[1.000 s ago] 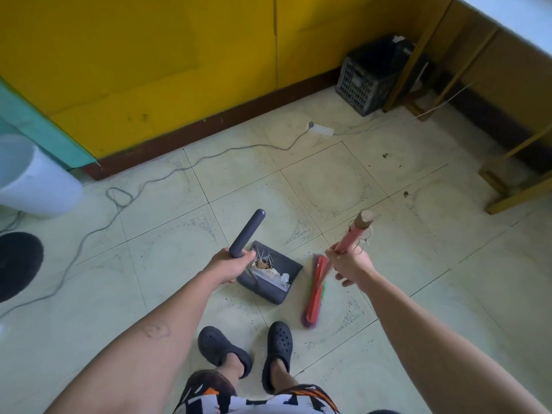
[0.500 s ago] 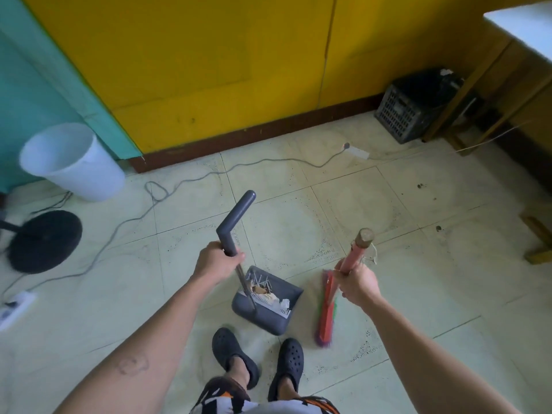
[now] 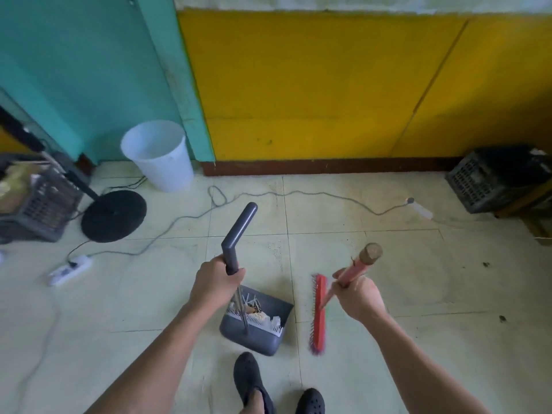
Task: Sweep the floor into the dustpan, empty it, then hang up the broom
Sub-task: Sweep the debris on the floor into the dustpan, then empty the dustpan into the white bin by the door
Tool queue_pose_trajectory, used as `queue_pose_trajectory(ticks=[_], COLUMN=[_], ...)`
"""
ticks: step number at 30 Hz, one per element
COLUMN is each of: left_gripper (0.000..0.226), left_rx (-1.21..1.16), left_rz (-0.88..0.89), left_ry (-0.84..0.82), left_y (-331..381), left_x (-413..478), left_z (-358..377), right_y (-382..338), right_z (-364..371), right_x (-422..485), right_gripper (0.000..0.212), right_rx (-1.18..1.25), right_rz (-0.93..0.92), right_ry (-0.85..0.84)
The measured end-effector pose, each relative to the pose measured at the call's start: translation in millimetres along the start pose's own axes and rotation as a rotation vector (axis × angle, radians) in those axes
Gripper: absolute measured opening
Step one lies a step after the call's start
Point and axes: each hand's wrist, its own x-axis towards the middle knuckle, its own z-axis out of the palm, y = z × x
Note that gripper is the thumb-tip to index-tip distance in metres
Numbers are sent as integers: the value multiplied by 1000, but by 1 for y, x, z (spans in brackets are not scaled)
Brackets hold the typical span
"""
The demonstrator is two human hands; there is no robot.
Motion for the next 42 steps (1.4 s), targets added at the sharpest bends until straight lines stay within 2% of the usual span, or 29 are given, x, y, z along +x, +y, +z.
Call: queue_pose_trajectory(ticks=[6, 13, 19, 24, 33, 38, 42], left_gripper=[17, 18, 22, 26, 42, 46, 39], left_rx=[-79, -135, -48, -1, 126, 186, 215], left_rz=[13, 44, 87, 90, 106, 33, 1], left_ry=[130, 293, 400, 492, 647, 635, 711], left_y=[-23, -34, -37, -31, -24, -11, 0], left_x=[30, 65, 100, 139, 231, 291, 324], left_z=[-65, -131, -180, -216, -273, -317, -351], right_y=[-90, -196, -271, -322, -412, -470, -512], right_z=[11, 10, 2, 1, -15, -24, -33], right_x=[24, 57, 83, 110, 188, 242, 270], right_gripper=[22, 26, 33, 29, 28, 37, 29], right_rx=[14, 1, -31, -64, 16, 19, 28], right_rz=[-88, -172, -253, -337, -530, -593, -674], right_ry=[10, 33, 14, 24, 8, -48, -67])
